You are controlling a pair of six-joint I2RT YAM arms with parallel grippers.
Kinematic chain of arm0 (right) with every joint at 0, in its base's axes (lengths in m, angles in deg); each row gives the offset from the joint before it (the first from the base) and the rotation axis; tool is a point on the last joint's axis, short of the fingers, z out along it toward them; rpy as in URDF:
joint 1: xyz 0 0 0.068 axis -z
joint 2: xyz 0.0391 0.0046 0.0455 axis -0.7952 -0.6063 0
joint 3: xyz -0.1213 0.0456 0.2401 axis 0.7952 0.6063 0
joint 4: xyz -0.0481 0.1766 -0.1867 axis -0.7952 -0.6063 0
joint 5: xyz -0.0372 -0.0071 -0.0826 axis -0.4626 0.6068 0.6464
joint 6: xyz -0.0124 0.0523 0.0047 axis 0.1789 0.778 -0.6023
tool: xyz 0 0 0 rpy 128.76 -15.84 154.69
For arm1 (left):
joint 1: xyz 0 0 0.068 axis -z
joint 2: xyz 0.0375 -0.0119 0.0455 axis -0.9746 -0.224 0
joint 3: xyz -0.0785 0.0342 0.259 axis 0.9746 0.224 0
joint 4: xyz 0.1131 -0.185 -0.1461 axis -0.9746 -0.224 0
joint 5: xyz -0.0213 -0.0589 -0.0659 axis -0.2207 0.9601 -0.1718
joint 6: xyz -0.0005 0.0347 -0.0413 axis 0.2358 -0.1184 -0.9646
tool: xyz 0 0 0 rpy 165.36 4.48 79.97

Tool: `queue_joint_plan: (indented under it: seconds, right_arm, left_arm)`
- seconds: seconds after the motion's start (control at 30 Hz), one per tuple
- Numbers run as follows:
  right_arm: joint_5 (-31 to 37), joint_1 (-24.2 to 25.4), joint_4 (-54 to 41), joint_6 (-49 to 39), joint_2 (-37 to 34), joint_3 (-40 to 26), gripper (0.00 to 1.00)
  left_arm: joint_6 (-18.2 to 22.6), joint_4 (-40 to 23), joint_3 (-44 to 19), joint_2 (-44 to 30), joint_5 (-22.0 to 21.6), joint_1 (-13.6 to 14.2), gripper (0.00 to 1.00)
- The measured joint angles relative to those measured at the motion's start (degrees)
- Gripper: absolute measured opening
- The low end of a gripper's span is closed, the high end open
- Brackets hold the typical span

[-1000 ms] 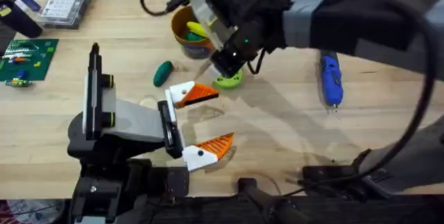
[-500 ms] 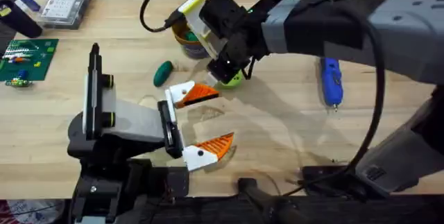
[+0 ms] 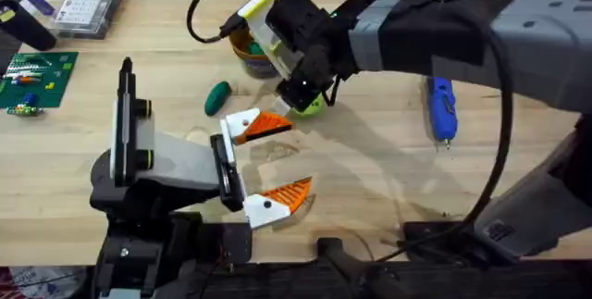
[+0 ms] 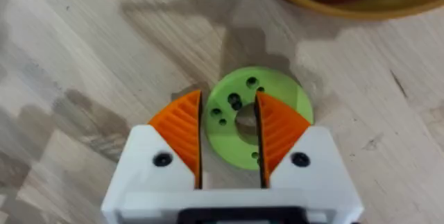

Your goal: Pick up the gripper from the table and insert it into the empty holder that is missing its gripper. Then pick up a screw, insert it into the mounting hole, and use the screwdriver to tighten it. Finally, clean up the table by picking up the vegetable and placing it into the bucket.

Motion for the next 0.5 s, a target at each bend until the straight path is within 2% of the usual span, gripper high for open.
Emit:
queue_joint_plan:
  seconds: [0.3, 0.33, 0.37, 0.43, 0.47, 0.5]
  right_arm:
    - [0.00, 0.00, 0.01, 0.00, -0.02, 0.00, 0.385]
    - [0.01, 0.00, 0.01, -0.08, -0.02, 0.00, 0.353]
    - [0.03, 0.00, 0.01, -0.26, 0.00, 0.00, 0.278]
    - [0.03, 0.00, 0.09, -0.37, 0.00, 0.00, 0.087]
    - [0.05, 0.00, 0.15, -0.32, 0.00, 0.00, 0.026]
    - [0.00, 0.00, 0.21, -0.22, 0.00, 0.00, 0.010]
  left_arm:
    - [0.00, 0.00, 0.00, 0.00, 0.00, 0.00, 0.989]
    - [0.02, 0.00, 0.00, 0.00, 0.00, 0.00, 0.989]
    - [0.00, 0.00, 0.00, 0.00, 0.00, 0.00, 0.989]
    - [0.00, 0.00, 0.00, 0.00, 0.00, 0.00, 0.989]
    - [0.00, 0.00, 0.00, 0.00, 0.02, 0.00, 0.989]
    - [0.00, 0.00, 0.00, 0.00, 0.00, 0.00, 0.988]
